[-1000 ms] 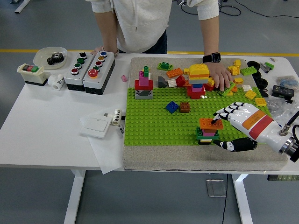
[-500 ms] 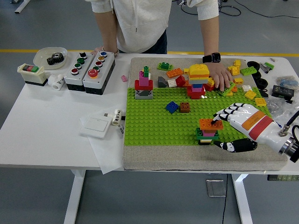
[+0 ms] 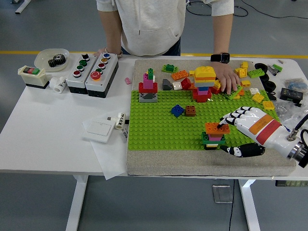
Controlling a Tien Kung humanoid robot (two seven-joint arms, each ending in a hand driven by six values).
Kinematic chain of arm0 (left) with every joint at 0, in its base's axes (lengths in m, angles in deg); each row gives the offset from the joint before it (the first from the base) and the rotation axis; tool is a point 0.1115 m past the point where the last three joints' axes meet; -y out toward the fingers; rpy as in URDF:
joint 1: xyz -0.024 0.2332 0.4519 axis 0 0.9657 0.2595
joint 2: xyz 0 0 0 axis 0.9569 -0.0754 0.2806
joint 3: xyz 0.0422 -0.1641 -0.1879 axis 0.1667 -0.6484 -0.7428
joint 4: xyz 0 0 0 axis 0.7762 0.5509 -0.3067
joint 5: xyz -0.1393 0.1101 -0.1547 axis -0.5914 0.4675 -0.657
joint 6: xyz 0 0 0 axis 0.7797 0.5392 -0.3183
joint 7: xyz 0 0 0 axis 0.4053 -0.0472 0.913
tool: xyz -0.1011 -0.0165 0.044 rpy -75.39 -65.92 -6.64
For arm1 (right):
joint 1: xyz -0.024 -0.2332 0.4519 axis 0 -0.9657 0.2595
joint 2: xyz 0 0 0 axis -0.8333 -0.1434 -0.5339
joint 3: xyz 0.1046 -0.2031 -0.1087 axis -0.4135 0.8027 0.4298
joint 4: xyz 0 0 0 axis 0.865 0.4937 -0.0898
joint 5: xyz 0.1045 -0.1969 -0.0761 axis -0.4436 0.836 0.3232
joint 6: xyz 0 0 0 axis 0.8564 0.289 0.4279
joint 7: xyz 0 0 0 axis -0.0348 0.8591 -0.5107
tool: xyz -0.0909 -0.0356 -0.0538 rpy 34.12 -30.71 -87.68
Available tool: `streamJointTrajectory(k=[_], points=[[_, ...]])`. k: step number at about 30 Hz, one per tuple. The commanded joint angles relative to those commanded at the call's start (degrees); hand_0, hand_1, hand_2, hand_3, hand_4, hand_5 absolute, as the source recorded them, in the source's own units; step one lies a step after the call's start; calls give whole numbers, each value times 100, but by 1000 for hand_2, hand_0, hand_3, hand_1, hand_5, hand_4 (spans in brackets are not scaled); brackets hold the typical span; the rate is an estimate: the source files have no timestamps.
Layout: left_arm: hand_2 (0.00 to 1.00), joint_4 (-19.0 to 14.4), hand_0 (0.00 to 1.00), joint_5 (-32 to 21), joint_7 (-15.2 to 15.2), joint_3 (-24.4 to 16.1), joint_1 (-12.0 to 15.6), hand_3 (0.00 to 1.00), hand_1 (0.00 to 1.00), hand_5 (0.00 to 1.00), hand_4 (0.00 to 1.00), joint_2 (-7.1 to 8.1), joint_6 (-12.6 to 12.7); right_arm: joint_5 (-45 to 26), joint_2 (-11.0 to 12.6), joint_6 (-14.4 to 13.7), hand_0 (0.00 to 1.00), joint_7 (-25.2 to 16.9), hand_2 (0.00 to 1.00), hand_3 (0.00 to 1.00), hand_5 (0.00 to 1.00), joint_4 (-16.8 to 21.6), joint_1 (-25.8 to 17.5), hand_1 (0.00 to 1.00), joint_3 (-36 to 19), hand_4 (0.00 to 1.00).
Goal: Pick up the brick,pile it on top of brick,press brick,pick up the brick,pile it on top of brick,press brick
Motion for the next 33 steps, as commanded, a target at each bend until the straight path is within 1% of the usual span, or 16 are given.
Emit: streamJointTrajectory(k=[8, 19, 25, 28, 29, 33], points=[[757, 2, 703, -1, -2, 1, 2, 655, 677, 646, 755, 1, -6, -90, -2, -43, 700, -14, 730, 600, 586, 46, -10, 666, -112, 795], [757, 6, 702, 27, 7, -15, 22, 656, 674, 646, 756, -3, -14, -204, 46, -45, 697, -15, 729, 604, 588, 220, -71, 666, -304, 797], [758, 9, 703, 44, 15, -28, 38, 656, 674, 646, 756, -10, -12, -272, 40, -65, 699, -29, 729, 604, 588, 273, -158, 665, -528, 797], [758, 14, 703, 62, 17, -38, 41, 656, 674, 646, 756, -9, -10, -493, -10, -111, 699, -48, 729, 604, 588, 227, -241, 665, -785, 797], [758, 16, 703, 69, 18, -42, 41, 656, 677, 646, 756, -10, -8, -591, -36, -126, 718, -47, 729, 605, 587, 197, -268, 666, -859, 797], [758, 23, 703, 90, 30, -54, 46, 656, 677, 646, 756, -11, 0, -1415, -176, -203, 718, 13, 729, 605, 587, 38, -367, 666, -1236, 797]])
